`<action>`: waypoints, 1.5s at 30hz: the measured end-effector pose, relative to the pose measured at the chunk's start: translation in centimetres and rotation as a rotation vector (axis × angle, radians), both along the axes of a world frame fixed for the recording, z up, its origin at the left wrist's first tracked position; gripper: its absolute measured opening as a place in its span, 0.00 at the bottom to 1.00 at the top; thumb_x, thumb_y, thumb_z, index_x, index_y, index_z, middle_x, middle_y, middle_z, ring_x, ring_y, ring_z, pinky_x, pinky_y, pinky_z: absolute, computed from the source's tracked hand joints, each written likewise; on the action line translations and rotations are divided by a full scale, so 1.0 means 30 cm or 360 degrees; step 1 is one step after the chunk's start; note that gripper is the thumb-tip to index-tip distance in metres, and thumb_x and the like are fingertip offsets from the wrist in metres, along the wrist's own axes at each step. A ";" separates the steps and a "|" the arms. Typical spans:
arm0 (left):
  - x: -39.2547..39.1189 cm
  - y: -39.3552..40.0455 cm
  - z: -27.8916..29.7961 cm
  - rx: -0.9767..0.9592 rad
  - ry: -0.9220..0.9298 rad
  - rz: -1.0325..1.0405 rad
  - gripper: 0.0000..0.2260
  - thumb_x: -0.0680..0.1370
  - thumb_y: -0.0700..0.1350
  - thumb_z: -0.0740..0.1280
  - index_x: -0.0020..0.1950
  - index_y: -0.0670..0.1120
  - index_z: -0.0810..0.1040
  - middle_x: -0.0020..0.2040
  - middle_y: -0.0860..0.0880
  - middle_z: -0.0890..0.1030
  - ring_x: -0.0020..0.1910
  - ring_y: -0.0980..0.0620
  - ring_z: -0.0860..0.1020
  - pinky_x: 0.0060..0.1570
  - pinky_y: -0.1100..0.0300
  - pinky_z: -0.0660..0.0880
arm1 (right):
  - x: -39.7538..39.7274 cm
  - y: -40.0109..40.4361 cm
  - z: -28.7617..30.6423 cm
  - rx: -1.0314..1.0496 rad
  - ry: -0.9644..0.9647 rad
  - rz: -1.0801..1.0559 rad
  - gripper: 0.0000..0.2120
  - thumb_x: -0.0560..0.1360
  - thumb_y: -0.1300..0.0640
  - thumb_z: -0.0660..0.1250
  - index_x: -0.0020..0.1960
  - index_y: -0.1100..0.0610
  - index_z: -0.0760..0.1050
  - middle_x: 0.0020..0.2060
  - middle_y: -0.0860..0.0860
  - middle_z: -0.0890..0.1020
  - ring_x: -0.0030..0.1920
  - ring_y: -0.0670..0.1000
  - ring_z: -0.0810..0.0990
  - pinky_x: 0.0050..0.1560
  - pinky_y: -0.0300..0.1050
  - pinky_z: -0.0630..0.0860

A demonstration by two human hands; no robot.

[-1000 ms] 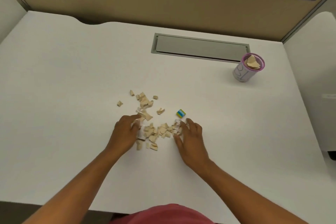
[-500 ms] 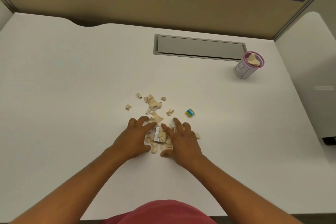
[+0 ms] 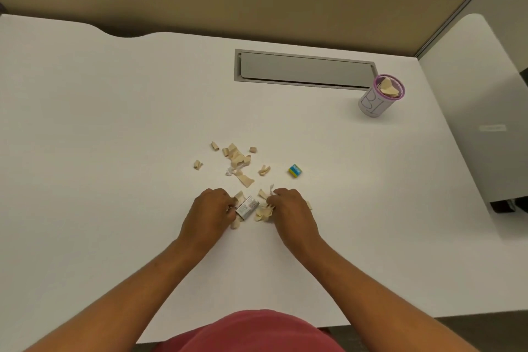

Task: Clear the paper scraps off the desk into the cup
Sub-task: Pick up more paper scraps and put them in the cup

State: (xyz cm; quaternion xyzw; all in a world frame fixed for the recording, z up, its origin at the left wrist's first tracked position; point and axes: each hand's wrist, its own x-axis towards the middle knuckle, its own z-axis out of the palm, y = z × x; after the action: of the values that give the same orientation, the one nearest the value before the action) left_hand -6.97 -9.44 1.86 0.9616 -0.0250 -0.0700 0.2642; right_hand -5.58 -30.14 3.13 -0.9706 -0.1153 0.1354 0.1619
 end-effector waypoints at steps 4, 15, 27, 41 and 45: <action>0.018 0.002 0.023 -0.0378 0.0084 0.0409 0.05 0.73 0.40 0.76 0.48 0.45 0.90 0.43 0.51 0.88 0.38 0.58 0.82 0.39 0.67 0.71 | 0.036 -0.041 0.025 0.0579 0.0114 -0.0486 0.14 0.70 0.63 0.64 0.49 0.58 0.87 0.43 0.53 0.88 0.45 0.53 0.84 0.49 0.50 0.80; 0.188 -0.199 0.174 -0.1594 0.0579 0.1021 0.03 0.72 0.35 0.78 0.45 0.38 0.89 0.49 0.42 0.89 0.43 0.49 0.87 0.47 0.61 0.84 | 0.158 -0.282 0.124 0.1873 0.0796 -0.1161 0.08 0.74 0.69 0.74 0.53 0.65 0.85 0.46 0.55 0.88 0.43 0.50 0.86 0.47 0.42 0.84; 0.515 -0.735 0.371 -0.2025 0.0585 0.0848 0.09 0.72 0.31 0.77 0.51 0.30 0.85 0.55 0.39 0.86 0.40 0.51 0.88 0.53 0.59 0.85 | 0.539 -0.750 0.325 0.1738 0.0381 -0.1234 0.13 0.72 0.71 0.75 0.57 0.68 0.83 0.52 0.61 0.86 0.47 0.58 0.86 0.46 0.44 0.86; 0.581 -0.952 0.347 -0.1998 0.0645 0.1041 0.04 0.73 0.34 0.77 0.45 0.33 0.88 0.53 0.40 0.88 0.48 0.46 0.88 0.49 0.60 0.84 | 1.112 -0.942 0.325 -0.0245 -0.0276 -0.0246 0.21 0.70 0.50 0.79 0.59 0.58 0.83 0.53 0.58 0.85 0.51 0.58 0.84 0.49 0.48 0.80; 0.540 -0.939 0.331 -0.1998 0.0656 0.1088 0.06 0.73 0.34 0.77 0.47 0.31 0.86 0.53 0.38 0.87 0.50 0.45 0.87 0.49 0.61 0.84 | 1.120 -0.943 0.317 -0.0421 -0.0298 -0.0012 0.25 0.69 0.49 0.80 0.62 0.58 0.81 0.56 0.59 0.83 0.54 0.60 0.83 0.50 0.50 0.79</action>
State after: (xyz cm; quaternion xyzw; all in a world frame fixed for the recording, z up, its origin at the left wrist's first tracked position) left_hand 9.22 -37.62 11.78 0.5513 0.2903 -0.1354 0.7703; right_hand 28.04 -58.44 12.64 -0.9923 -0.1075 0.0578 0.0218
